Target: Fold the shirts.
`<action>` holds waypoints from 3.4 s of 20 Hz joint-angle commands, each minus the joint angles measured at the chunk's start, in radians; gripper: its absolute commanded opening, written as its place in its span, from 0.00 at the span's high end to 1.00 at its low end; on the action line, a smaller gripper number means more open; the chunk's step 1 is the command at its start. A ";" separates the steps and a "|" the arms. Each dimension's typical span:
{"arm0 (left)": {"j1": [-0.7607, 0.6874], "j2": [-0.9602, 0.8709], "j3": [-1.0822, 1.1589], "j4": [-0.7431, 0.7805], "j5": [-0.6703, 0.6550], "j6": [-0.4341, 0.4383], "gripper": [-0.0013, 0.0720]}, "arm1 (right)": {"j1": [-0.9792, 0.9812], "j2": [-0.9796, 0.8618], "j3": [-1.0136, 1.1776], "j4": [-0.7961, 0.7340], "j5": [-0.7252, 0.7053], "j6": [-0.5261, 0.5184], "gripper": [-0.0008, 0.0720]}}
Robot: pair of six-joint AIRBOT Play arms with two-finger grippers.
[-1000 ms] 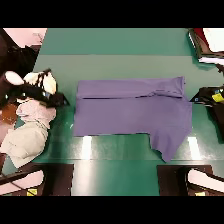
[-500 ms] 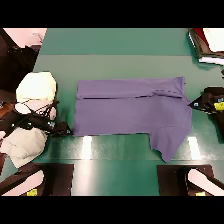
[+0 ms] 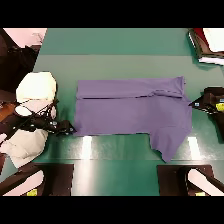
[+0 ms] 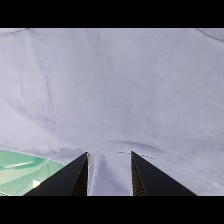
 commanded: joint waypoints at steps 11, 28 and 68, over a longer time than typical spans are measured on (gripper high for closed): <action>-0.157 0.026 0.139 -0.002 0.014 -0.059 0.95 | -0.037 0.039 -0.145 -0.298 0.068 0.071 0.46; -0.157 0.032 0.167 -0.002 0.025 -0.058 0.95 | -0.115 0.048 -0.522 -0.131 -0.160 0.063 0.94; -0.157 -0.397 0.729 0.175 0.333 -0.275 0.18 | 0.304 -0.525 0.516 -0.187 -0.256 0.167 0.36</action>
